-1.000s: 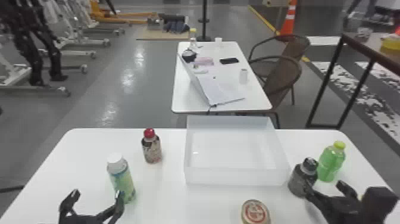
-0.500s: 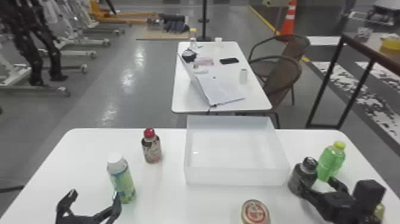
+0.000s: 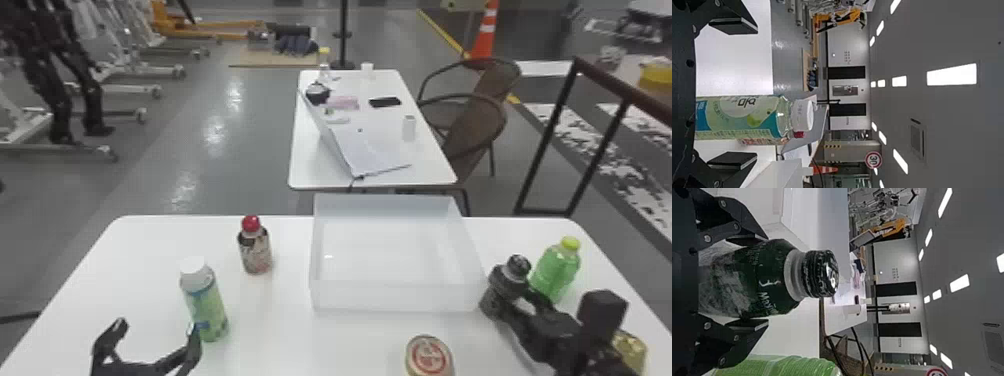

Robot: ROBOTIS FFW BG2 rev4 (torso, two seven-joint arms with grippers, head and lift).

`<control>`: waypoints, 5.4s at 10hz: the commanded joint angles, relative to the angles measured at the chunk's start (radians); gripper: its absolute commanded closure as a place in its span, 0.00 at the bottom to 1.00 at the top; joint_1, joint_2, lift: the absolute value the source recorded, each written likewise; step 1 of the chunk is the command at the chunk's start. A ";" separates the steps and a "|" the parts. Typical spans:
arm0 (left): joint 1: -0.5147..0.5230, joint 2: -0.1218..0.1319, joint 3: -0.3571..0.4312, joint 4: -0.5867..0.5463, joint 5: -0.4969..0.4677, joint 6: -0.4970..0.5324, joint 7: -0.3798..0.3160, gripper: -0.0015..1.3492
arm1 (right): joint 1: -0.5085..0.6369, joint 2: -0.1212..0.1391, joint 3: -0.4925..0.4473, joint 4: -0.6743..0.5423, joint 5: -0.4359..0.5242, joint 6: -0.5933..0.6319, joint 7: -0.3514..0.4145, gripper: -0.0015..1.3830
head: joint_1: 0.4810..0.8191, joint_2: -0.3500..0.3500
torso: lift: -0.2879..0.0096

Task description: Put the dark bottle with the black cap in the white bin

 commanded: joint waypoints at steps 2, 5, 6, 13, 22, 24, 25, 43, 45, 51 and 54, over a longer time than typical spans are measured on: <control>0.000 -0.003 0.000 0.000 0.000 -0.002 0.000 0.12 | 0.021 0.004 0.001 -0.020 -0.011 0.000 0.003 0.58 | 0.20 0.50 | 0.63; 0.000 -0.003 0.000 0.004 0.000 -0.002 0.000 0.12 | 0.110 0.009 -0.003 -0.155 -0.031 -0.017 -0.058 0.58 | 0.20 0.50 | 0.63; -0.002 -0.003 -0.001 0.005 0.000 -0.002 0.000 0.12 | 0.144 0.009 -0.003 -0.212 -0.039 -0.031 -0.088 0.58 | 0.20 0.50 | 0.63; -0.005 -0.003 -0.003 0.007 0.000 -0.002 0.000 0.12 | 0.182 0.010 -0.018 -0.464 -0.030 -0.006 -0.172 0.58 | 0.20 0.50 | 0.63; -0.009 -0.003 -0.011 0.017 0.002 0.001 0.000 0.12 | -0.160 0.052 0.136 0.044 -0.090 -0.141 -0.083 0.58 | 0.20 0.50 | 0.63; -0.011 -0.003 -0.012 0.022 0.005 0.001 0.000 0.12 | -0.199 0.093 0.139 0.110 -0.091 -0.147 -0.054 0.58 | 0.20 0.50 | 0.63; -0.013 -0.003 -0.014 0.023 0.005 0.002 0.000 0.12 | -0.207 0.108 0.139 0.122 -0.087 -0.147 -0.049 0.58 | 0.20 0.50 | 0.63; -0.013 -0.003 -0.017 0.022 0.003 -0.017 0.002 0.12 | 0.538 -0.010 0.056 -0.735 -0.059 0.064 -0.385 0.21 | 0.20 0.50 | 0.63; -0.020 -0.003 -0.020 0.022 -0.003 -0.022 0.002 0.12 | 0.548 -0.020 0.056 -0.703 -0.034 0.061 -0.341 0.21 | 0.20 0.50 | 0.63; -0.022 -0.003 -0.031 0.020 -0.006 -0.016 0.002 0.12 | 0.545 0.021 0.054 -0.709 0.061 0.048 -0.341 0.21 | 0.20 0.50 | 0.63; -0.025 -0.003 -0.037 0.020 -0.008 -0.014 0.003 0.12 | 0.545 0.033 0.050 -0.711 0.076 0.049 -0.342 0.21 | 0.20 0.50 | 0.63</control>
